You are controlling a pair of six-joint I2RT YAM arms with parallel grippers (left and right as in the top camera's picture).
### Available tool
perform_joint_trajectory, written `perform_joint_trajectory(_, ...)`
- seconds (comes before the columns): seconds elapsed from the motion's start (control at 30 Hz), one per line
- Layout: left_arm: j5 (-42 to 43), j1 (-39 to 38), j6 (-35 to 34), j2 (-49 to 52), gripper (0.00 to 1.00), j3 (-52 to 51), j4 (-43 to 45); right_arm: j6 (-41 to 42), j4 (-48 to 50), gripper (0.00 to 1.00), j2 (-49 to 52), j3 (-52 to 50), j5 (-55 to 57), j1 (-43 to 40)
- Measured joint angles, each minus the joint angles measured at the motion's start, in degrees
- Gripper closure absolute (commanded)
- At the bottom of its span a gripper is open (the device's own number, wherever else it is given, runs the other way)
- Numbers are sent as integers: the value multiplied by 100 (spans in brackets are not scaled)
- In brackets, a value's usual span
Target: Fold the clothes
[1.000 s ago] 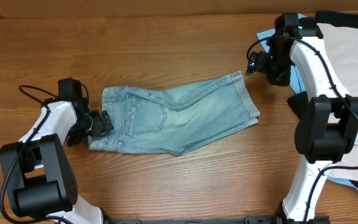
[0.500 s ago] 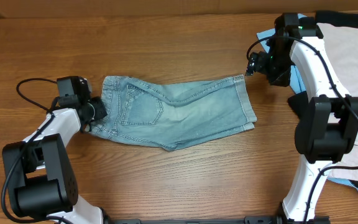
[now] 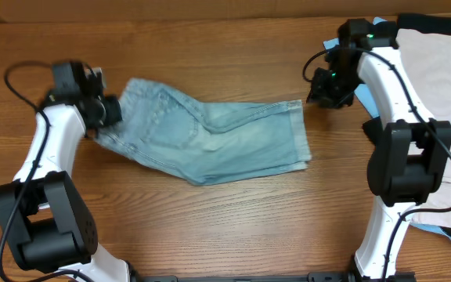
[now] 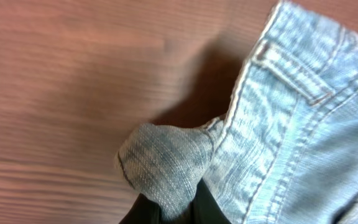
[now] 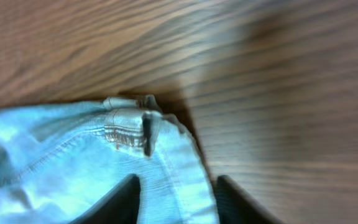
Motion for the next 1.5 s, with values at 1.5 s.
perform_joint_trajectory(1.5,-566,-3954,588,1593,96,4813,-3657,-68,675,96,0,-654,-1784,-435)
